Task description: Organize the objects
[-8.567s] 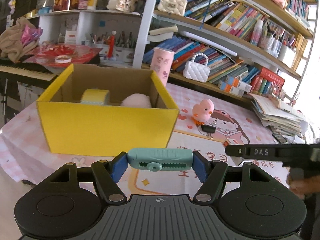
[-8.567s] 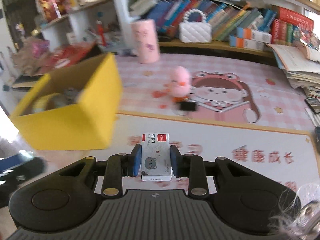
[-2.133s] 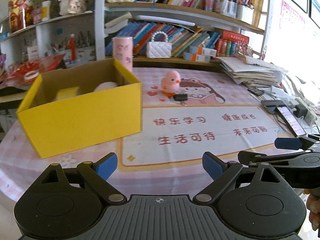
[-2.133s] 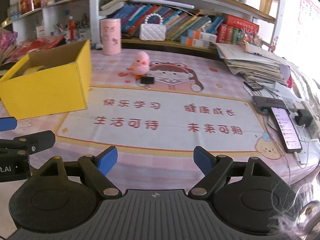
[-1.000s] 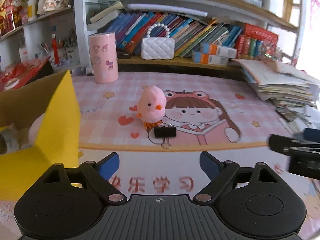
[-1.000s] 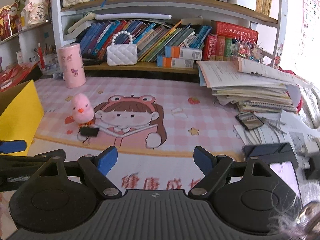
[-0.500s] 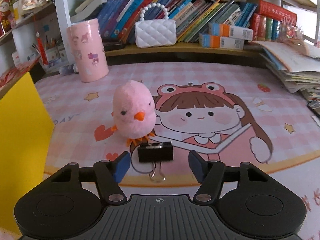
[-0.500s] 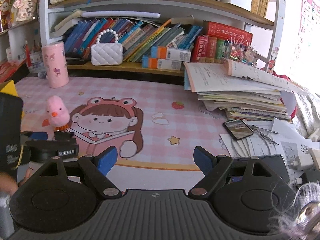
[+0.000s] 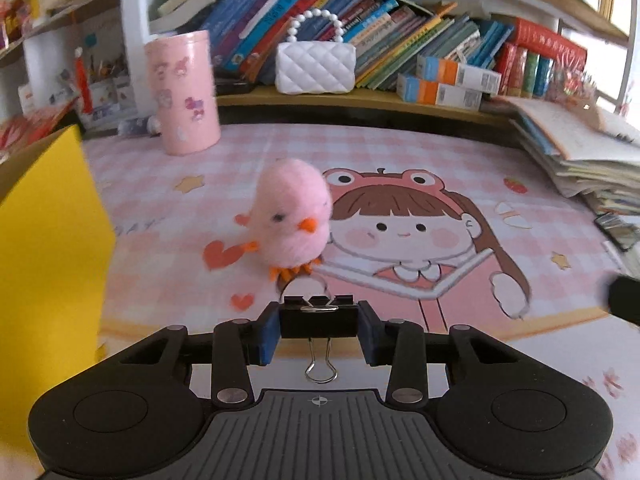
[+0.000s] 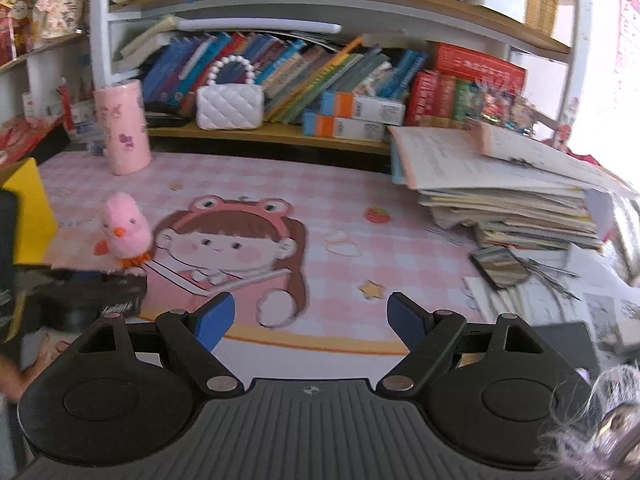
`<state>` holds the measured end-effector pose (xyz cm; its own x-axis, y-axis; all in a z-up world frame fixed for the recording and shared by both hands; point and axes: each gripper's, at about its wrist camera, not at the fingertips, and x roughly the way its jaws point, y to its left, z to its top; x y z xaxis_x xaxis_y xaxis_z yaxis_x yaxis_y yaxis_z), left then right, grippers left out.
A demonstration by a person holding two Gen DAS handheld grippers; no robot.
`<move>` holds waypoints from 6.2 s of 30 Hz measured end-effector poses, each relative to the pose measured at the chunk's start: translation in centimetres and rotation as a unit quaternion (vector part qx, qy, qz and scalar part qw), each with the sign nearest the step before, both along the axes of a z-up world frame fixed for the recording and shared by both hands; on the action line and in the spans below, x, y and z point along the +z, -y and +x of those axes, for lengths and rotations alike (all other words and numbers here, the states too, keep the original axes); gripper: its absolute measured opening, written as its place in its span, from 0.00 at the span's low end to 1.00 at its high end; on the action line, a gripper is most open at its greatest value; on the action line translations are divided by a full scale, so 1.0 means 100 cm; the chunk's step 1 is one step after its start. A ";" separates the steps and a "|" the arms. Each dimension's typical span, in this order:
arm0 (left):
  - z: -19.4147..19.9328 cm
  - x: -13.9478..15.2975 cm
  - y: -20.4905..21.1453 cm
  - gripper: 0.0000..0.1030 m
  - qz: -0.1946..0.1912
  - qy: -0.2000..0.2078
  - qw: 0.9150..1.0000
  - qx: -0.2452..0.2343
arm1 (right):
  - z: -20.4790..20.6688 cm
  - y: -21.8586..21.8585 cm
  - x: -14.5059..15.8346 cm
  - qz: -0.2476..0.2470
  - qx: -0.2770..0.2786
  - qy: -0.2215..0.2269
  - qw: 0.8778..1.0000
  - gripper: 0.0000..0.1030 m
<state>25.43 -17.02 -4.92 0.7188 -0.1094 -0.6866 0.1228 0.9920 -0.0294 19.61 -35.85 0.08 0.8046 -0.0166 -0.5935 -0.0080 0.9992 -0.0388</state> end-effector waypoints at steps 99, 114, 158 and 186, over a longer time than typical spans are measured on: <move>-0.242 0.091 -0.319 0.37 -0.120 0.116 0.984 0.057 | -0.160 -0.332 0.035 0.027 0.197 -0.022 0.980 0.40; -0.159 0.104 -0.298 0.37 -0.089 0.143 0.983 0.070 | -0.074 -0.312 0.085 0.059 0.206 0.063 0.975 0.40; -0.106 0.081 -0.275 0.65 0.082 0.067 0.987 0.120 | 0.097 -0.409 0.004 0.007 0.363 -0.162 0.918 0.40; -0.198 0.098 -0.280 0.88 0.019 0.133 0.984 0.121 | -0.057 -0.313 0.068 0.034 0.219 0.038 0.974 0.71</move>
